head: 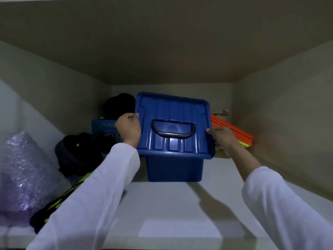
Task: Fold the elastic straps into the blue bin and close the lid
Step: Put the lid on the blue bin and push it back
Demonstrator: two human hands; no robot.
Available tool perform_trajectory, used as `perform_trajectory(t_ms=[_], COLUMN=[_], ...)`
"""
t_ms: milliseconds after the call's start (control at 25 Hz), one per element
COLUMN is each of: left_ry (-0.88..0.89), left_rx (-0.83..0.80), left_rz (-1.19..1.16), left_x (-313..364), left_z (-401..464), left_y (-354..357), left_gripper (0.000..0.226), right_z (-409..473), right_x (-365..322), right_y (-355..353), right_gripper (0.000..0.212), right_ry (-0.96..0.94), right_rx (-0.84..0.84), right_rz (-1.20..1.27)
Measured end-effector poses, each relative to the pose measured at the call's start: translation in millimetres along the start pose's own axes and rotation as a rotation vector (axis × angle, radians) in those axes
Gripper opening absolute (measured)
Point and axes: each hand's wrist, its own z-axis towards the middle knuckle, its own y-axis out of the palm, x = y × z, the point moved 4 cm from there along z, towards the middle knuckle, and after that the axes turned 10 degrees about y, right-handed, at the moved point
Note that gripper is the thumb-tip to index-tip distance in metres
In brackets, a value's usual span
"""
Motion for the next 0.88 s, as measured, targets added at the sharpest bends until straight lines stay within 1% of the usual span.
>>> perform_trajectory(t_ms=[40,120,200,280,360,440,520,560,600,640,720,760,840,880], left_ry=[-0.073,-0.217,-0.362,-0.458,-0.466,-0.468,-0.457,-0.452,-0.444,-0.436,-0.415,-0.4,-0.36,-0.337], left_rx=[0.005,-0.009,-0.067,-0.136,-0.212,-0.277,-0.325,-0.345,-0.357,-0.374,-0.395,-0.408,-0.448,-0.466], left_rz=[0.008,0.042,0.075,0.083,0.074,0.066,0.067,0.069,0.083,0.107,0.162,0.199,0.282,0.321], left_x=[-18.3,-44.2,-62.7,-76.3,-85.4,-91.5,-96.0,-98.2,-102.0,-104.2,-110.1,-112.2,-115.7,-117.7], left_z=[3.5,7.9,11.5,14.9,18.9,20.9,22.2,22.3,24.2,24.0,23.5,22.9,21.5,21.3], left_y=[3.4,9.2,17.7,27.4,37.1,45.3,51.1,53.5,55.9,56.9,59.7,61.2,67.0,70.1], left_gripper=[0.025,0.031,0.018,0.032,0.034,0.035,0.039,0.04,0.04,0.037,0.019,0.012,0.014,0.02], right_z=[11.0,30.4,45.5,57.8,67.6,77.4,84.9,86.4,88.6,90.9,94.4,95.7,100.7,103.0], right_x=[2.9,4.8,3.5,3.0,6.6,12.9,21.8,25.1,28.3,31.4,35.9,36.5,37.0,36.8], right_y=[5.5,14.5,18.8,19.9,19.9,19.7,20.2,21.8,23.5,25.1,26.6,26.7,26.3,26.1], right_gripper=[0.013,0.014,0.019,0.024,0.037,0.042,0.038,0.032,0.025,0.022,0.032,0.03,0.026,0.027], right_ry=[-0.013,-0.043,-0.057,-0.037,0.007,0.017,0.028,0.027,0.022,0.02,0.031,0.028,0.018,0.012], right_rx=[0.029,0.086,0.144,0.192,0.242,0.272,0.283,0.283,0.28,0.278,0.284,0.296,0.319,0.329], right_rz=[-0.026,-0.118,-0.239,-0.352,-0.476,-0.541,-0.578,-0.605,-0.618,-0.615,-0.611,-0.63,-0.68,-0.698])
